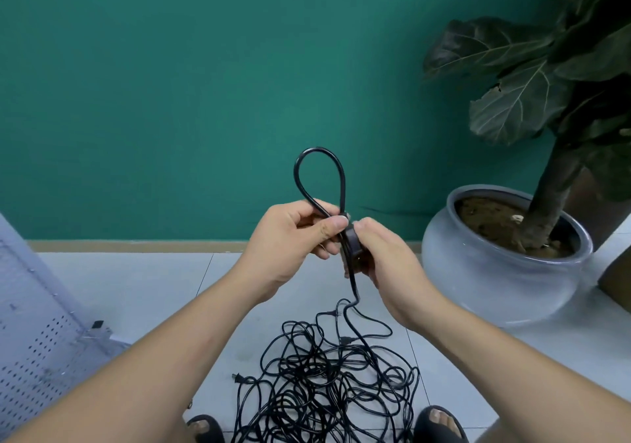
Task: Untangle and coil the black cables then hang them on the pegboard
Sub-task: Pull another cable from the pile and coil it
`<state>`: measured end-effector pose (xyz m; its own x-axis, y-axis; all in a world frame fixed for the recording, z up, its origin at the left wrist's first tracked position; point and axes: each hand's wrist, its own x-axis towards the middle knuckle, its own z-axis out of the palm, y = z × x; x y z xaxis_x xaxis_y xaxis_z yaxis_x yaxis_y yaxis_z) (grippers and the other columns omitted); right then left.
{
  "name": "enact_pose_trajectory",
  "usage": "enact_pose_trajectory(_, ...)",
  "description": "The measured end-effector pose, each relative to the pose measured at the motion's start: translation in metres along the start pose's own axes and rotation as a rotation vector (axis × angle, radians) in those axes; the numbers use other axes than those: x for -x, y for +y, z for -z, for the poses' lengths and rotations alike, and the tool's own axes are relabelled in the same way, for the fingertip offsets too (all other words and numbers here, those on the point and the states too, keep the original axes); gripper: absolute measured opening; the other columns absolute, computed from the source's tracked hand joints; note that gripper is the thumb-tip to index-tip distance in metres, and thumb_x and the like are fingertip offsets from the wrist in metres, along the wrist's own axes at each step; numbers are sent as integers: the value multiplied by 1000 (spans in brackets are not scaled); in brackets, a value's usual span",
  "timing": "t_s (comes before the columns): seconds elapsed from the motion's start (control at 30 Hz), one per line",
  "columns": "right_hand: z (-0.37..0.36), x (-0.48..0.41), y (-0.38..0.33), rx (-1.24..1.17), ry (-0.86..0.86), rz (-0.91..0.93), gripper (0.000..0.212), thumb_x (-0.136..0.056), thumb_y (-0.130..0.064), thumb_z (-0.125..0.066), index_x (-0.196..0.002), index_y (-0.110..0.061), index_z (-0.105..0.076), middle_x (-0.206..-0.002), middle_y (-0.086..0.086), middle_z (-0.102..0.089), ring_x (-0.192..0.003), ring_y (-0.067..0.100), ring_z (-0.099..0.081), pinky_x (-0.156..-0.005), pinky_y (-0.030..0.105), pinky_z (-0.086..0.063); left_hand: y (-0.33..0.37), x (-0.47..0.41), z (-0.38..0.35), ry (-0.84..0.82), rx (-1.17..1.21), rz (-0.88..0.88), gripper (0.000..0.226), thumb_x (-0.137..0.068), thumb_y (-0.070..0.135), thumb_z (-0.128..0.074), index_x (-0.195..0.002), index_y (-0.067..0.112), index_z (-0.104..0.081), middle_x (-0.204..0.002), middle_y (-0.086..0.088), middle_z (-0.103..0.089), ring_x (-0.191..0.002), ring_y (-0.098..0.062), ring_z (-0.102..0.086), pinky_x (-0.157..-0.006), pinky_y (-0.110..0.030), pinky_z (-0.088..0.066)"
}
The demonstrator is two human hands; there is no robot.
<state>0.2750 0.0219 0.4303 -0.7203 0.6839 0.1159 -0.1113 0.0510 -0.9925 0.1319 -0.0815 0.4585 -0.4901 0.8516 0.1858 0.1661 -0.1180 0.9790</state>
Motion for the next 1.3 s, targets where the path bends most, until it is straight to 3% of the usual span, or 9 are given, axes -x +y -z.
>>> enact_pose_trajectory(0.13, 2, 1, -3, -71, -82, -46, 15, -91, -6, -43, -95, 7, -48, -82, 16, -67, -76, 29, -60, -76, 40, -50, -2, 2, 0, -87, -71, 25, 9, -96, 16, -80, -95, 8, -78, -80, -13, -75, -70, -19, -68, -68, -27, -57)
enact_pose_trajectory(0.27, 0, 6, -6, -160, -123, -84, 40, -77, -11, -42, -113, -2, -59, -85, 23, -67, -76, 34, -60, -75, 44, -53, -4, 4, -2, -33, -78, 34, 11, -93, 15, -83, -97, 7, -77, -72, -13, -70, -64, -18, -65, -62, -25, -52)
enact_pose_trajectory(0.5, -2, 12, -10, -27, -103, -89, 37, -115, -34, -47, -122, 1, -58, -68, 12, -51, -54, 27, -44, -64, 47, -55, 5, 4, -1, 56, -235, -30, 31, -108, 43, -60, -89, 24, -76, -73, 9, -67, -67, -10, -56, -67, -25, -45)
enact_pose_trajectory(0.6, 2, 14, -9, 82, -200, -102, 34, -115, -27, -52, -111, 6, -60, -73, 17, -62, -59, 31, -59, -76, 55, -59, 6, 1, 4, 144, -151, -27, 39, -111, 44, -54, -86, 19, -72, -79, 8, -66, -74, -11, -58, -71, -32, -45)
enact_pose_trajectory(0.77, -2, 24, -8, 77, -406, -173, 21, -108, 4, -51, -124, 3, -64, -99, 23, -78, -80, 31, -74, -77, 32, -54, 8, 5, -9, 131, 163, 90, 40, -110, 37, -56, -74, 20, -51, -87, 3, -63, -93, -15, -62, -86, -40, -45)
enact_pose_trajectory(0.9, -11, 25, -7, -97, -444, -218, 37, -79, 8, -52, -115, 2, -61, -88, 18, -67, -68, 26, -62, -66, 34, -55, 21, 12, -20, 51, 358, 117, 41, -111, 25, -50, -72, 18, -39, -110, -19, -80, -102, -26, -77, -94, -37, -53)
enact_pose_trajectory(1.0, -13, 23, -5, -151, -407, -255, 30, -76, 2, -50, -103, -2, -62, -77, 16, -55, -57, 23, -45, -55, 33, -39, 29, 15, -25, 28, 439, 146, 41, -110, 21, -45, -71, 18, -34, -108, -23, -79, -107, -34, -78, -94, -37, -55)
enact_pose_trajectory(1.17, -20, 30, -5, 4, -405, -273, 34, -96, 4, -38, -87, -20, -62, -62, 8, -37, -51, 18, -22, -46, 27, -22, 30, 13, -29, 66, 374, 233, 39, -108, 30, -45, -73, 13, -49, -80, -8, -71, -68, -21, -72, -48, -27, -44)
enact_pose_trajectory(1.3, -25, 35, -8, 130, -373, -323, 37, -109, -15, -44, -74, -26, -47, -58, -2, -26, -52, 15, -14, -49, 29, -11, 27, 8, -37, 135, 378, 183, 31, -108, 24, -47, -79, 16, -40, -63, -2, -46, -53, -19, -40, -56, -30, -32)
